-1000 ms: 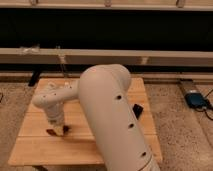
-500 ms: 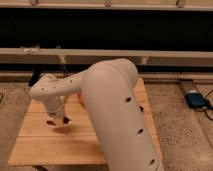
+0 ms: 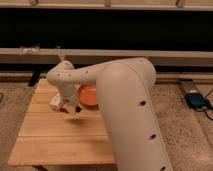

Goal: Place the pepper in the ceramic bowl

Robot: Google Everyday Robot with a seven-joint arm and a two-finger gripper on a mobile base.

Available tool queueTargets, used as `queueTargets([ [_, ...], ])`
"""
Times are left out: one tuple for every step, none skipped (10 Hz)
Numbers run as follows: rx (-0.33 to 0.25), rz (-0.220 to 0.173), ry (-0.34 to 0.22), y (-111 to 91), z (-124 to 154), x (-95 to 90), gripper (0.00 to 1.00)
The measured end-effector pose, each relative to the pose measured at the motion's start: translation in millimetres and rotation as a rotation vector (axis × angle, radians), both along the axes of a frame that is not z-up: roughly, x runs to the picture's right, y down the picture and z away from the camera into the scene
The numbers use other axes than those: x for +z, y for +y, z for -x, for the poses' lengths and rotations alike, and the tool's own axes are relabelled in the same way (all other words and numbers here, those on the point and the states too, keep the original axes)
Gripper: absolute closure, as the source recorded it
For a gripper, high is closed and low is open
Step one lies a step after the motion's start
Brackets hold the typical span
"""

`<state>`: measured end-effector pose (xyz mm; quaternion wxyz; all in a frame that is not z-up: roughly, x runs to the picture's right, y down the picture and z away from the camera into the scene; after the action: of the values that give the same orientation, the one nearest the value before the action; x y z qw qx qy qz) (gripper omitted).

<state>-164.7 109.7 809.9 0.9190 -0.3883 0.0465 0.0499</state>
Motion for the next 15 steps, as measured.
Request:
queueTargets([
  [0.017, 0.004, 0.01, -10.9, -9.7, 5.1, 1.0],
  [0.034, 0.007, 0.018, -19.7, -16.6, 8.8, 1.0],
  [0.056, 0.008, 0.032, -30.1, -26.4, 13.5, 1.0],
  [0.069, 0.008, 0.042, -35.9, -32.8, 16.1, 1.0],
  [0.084, 0.008, 0.059, -45.0, -43.1, 20.8, 1.0],
  [0.092, 0.01, 0.072, -51.3, -49.0, 24.0, 1.0],
  [0.092, 0.012, 0.084, -55.4, -53.8, 27.4, 1.0],
  [0.092, 0.013, 0.096, -59.1, -58.1, 30.4, 1.0],
  [0.095, 0.012, 0.11, -62.5, -64.7, 34.3, 1.0],
  [0.098, 0.012, 0.123, -64.5, -70.1, 37.7, 1.0],
  [0.101, 0.009, 0.131, -66.7, -73.8, 40.5, 1.0],
  [0.105, 0.004, 0.143, -69.7, -78.0, 44.1, 1.0],
  [0.113, -0.011, 0.164, -73.5, -83.8, 48.3, 1.0],
  [0.123, -0.026, 0.176, -75.4, -87.1, 51.7, 1.0],
  [0.138, -0.057, 0.193, -79.4, -92.1, 55.1, 1.0],
])
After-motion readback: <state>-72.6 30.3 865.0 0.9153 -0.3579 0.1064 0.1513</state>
